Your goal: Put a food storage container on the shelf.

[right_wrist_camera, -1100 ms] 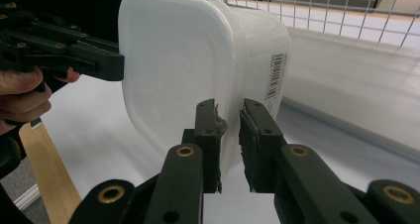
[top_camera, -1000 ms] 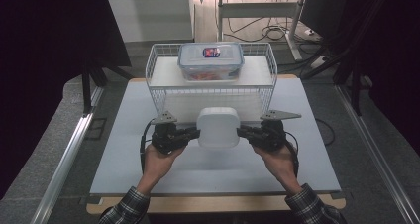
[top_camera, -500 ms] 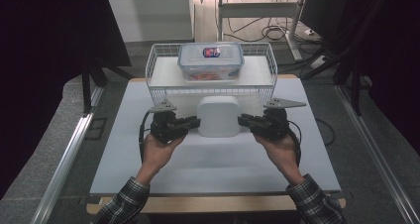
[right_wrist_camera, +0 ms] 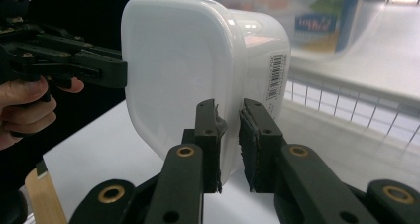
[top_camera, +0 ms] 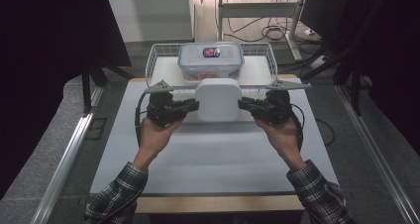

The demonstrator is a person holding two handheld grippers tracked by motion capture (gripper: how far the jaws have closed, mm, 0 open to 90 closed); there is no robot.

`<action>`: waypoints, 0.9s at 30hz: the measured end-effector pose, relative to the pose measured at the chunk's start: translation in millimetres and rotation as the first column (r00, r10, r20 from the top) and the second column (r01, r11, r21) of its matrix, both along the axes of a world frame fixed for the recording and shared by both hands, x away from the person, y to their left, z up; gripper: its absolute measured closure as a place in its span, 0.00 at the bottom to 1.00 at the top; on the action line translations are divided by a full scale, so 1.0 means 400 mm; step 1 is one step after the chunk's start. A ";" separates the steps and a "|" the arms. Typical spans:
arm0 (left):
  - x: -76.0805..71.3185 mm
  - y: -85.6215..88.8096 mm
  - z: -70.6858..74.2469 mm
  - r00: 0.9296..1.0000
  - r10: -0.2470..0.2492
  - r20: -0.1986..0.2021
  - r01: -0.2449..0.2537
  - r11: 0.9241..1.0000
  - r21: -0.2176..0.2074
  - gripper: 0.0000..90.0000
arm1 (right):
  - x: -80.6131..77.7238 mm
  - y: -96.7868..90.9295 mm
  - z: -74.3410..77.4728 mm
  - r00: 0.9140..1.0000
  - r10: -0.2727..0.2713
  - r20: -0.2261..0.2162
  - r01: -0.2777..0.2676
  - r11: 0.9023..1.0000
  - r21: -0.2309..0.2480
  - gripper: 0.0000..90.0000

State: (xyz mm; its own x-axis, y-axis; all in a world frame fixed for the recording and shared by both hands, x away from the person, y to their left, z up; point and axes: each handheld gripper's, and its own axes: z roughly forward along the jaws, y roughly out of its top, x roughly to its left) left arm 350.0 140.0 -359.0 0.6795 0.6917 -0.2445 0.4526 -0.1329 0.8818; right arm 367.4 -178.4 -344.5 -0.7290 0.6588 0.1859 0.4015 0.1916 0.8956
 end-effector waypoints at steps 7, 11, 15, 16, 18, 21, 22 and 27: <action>0.018 0.008 0.059 1.000 0.016 0.027 -0.016 1.000 0.002 0.87 | 0.021 0.009 0.049 1.000 0.000 0.020 0.000 1.000 0.007 0.87; 0.029 0.013 0.092 0.999 0.023 0.043 -0.023 1.000 -0.002 0.87 | 0.035 0.015 0.081 1.000 0.000 0.031 0.000 1.000 0.013 0.87; 0.044 0.020 0.127 0.998 0.030 0.056 -0.030 1.000 -0.005 0.87 | 0.051 0.023 0.120 0.999 -0.002 0.042 0.001 1.000 0.017 0.87; 0.047 0.021 0.134 0.998 0.031 0.057 -0.031 1.000 -0.007 0.87 | 0.055 0.025 0.127 0.999 -0.001 0.045 0.000 1.000 0.019 0.87; 0.053 0.022 0.149 0.997 0.037 0.061 -0.037 0.999 -0.005 0.87 | 0.063 0.027 0.141 0.999 -0.002 0.047 0.001 1.000 0.022 0.87; 0.063 0.025 0.172 0.997 0.043 0.069 -0.042 0.999 -0.006 0.87 | 0.074 0.032 0.162 0.999 -0.002 0.054 0.001 1.000 0.026 0.87; 0.066 0.026 0.180 0.996 0.046 0.071 -0.046 0.999 -0.007 0.87 | 0.079 0.033 0.169 0.998 -0.003 0.055 0.002 1.000 0.027 0.87; 0.086 0.032 0.211 0.995 0.059 0.077 -0.058 0.998 -0.019 0.87 | 0.104 0.041 0.207 0.999 -0.006 0.054 0.004 0.999 0.033 0.87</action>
